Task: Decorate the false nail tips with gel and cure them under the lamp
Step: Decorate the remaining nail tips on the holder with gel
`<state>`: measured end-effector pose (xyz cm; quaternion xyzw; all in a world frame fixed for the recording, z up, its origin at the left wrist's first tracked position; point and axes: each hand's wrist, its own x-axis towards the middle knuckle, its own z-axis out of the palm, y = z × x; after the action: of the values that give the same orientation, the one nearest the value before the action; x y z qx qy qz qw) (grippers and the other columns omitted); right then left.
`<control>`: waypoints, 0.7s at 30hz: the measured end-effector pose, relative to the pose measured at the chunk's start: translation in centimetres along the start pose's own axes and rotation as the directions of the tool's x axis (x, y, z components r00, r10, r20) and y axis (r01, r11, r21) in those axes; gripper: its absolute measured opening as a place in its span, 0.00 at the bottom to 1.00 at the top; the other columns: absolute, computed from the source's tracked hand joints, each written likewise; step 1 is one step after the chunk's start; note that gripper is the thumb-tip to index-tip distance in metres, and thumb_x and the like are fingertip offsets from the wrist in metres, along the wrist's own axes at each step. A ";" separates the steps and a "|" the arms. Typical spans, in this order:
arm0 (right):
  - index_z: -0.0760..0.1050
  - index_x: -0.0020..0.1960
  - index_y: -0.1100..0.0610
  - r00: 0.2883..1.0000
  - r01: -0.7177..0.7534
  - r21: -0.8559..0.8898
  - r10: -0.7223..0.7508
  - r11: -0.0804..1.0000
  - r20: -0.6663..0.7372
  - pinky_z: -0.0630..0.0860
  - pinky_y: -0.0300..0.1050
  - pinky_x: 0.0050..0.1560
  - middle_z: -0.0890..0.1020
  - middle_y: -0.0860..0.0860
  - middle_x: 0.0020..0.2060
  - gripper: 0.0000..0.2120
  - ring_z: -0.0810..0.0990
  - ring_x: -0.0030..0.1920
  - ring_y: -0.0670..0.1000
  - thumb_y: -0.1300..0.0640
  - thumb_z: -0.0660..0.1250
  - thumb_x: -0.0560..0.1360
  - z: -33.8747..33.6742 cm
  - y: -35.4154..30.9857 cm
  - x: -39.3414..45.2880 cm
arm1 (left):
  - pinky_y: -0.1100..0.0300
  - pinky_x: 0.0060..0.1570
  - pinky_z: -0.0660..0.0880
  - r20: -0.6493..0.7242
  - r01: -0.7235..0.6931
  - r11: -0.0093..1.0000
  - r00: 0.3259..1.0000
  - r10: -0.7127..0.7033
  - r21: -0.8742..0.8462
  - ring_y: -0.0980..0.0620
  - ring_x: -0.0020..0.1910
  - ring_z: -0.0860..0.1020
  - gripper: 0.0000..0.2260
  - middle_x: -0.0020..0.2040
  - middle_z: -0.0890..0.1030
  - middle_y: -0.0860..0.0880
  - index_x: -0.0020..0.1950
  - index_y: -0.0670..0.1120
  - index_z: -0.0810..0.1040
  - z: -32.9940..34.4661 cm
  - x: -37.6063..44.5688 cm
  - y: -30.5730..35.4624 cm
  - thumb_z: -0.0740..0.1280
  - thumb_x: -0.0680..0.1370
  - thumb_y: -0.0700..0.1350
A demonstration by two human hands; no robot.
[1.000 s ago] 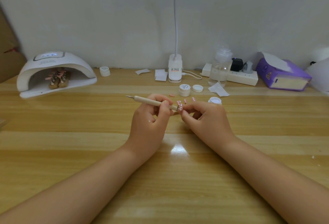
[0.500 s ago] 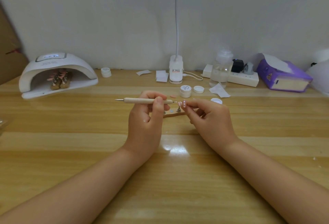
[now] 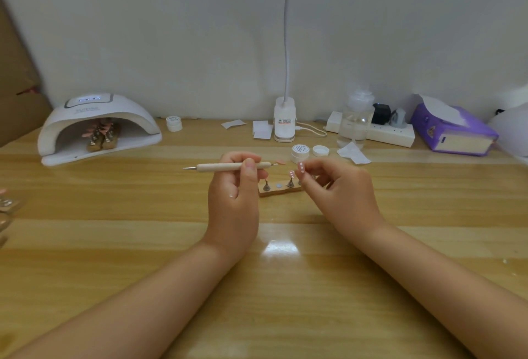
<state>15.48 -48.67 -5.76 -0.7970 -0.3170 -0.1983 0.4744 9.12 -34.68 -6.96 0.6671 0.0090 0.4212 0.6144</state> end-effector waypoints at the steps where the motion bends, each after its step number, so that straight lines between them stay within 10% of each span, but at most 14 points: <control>1: 0.81 0.45 0.51 0.999 -0.012 0.003 0.012 1.000 0.031 0.71 0.30 0.36 0.78 0.36 0.31 0.02 0.76 0.34 0.42 0.56 0.70 0.73 0.0 0.0 0.2 | 0.68 0.40 0.74 -0.001 0.002 1.000 1.000 -0.002 -0.001 0.61 0.38 0.78 0.06 0.36 0.81 0.54 0.46 0.51 0.74 0.0 0.0 0.0 0.58 0.77 0.48; 21: 0.82 0.46 0.51 0.966 -0.125 -0.391 0.201 0.912 0.161 0.73 0.46 0.45 0.82 0.51 0.37 0.10 0.79 0.41 0.54 0.50 0.62 0.76 4.3 -0.5 0.7 | 0.69 0.39 0.73 -0.005 0.020 0.999 1.000 -0.020 -0.049 0.62 0.37 0.78 0.05 0.36 0.80 0.52 0.46 0.50 0.72 0.0 0.1 -0.2 0.58 0.77 0.47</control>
<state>15.74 -44.49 -7.03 -0.9127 -0.2504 -0.1349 0.2934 9.29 -34.58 -7.06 0.6506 0.0073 0.4170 0.6346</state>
